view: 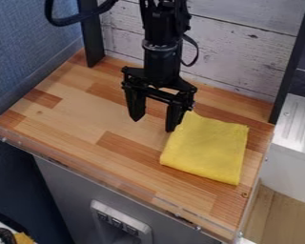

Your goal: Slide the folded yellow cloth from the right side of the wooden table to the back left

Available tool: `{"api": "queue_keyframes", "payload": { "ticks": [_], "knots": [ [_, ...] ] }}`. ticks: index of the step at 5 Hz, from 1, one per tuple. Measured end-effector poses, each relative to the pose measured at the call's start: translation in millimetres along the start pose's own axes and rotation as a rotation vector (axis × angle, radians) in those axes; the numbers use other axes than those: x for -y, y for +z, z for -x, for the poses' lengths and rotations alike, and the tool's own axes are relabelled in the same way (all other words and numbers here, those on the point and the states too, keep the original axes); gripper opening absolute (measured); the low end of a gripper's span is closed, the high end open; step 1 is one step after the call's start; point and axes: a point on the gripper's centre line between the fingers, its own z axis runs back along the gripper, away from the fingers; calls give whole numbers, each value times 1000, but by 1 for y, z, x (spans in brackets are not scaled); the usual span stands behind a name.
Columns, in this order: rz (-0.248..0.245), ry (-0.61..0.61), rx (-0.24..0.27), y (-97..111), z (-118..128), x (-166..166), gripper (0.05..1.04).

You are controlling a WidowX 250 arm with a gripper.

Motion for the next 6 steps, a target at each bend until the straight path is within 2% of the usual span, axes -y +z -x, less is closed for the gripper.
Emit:
{"api": "queue_keyframes", "payload": {
  "ticks": [1, 3, 5, 6],
  "knots": [
    [5, 73, 1, -7, 3, 8, 991],
    [3, 325, 46, -6, -2, 34, 991],
    [15, 557, 103, 0, -23, 52, 991],
    [19, 640, 113, 2, -29, 56, 991]
  ]
}}
